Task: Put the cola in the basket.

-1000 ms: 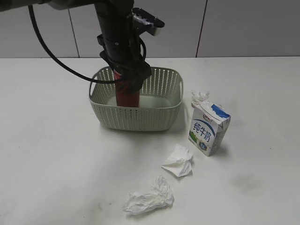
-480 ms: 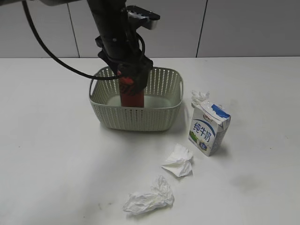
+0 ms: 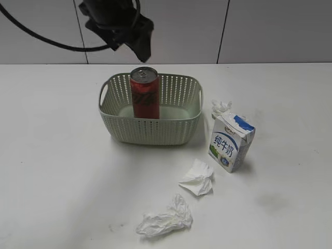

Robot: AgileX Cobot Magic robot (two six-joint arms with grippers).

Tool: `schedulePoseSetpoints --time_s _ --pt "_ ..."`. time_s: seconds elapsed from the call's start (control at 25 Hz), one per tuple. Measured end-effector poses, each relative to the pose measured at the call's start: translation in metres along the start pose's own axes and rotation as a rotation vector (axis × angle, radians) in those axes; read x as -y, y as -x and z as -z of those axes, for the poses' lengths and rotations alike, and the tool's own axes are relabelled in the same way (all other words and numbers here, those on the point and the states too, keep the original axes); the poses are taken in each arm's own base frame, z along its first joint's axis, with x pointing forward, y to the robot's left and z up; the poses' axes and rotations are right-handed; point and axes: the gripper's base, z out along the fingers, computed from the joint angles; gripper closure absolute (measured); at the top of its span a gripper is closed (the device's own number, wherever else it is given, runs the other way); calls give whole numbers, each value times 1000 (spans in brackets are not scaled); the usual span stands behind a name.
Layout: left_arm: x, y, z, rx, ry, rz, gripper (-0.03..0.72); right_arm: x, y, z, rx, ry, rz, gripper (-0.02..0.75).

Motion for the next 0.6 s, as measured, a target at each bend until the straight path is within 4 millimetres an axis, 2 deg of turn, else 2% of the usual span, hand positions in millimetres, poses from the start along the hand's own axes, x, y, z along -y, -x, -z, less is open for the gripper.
schedulePoseSetpoints --time_s 0.16,0.32,0.52,0.6 --pt "-28 -5 28 51 38 99 59 0 0 0 0 0 0 148" --pt "-65 -17 62 105 105 193 85 0 0 0 0 0 0 148" --pt "-110 -40 105 158 236 328 101 0 0 0 0 0 0 148" --pt "-121 -49 121 183 268 369 101 0 0 0 0 0 0 148"
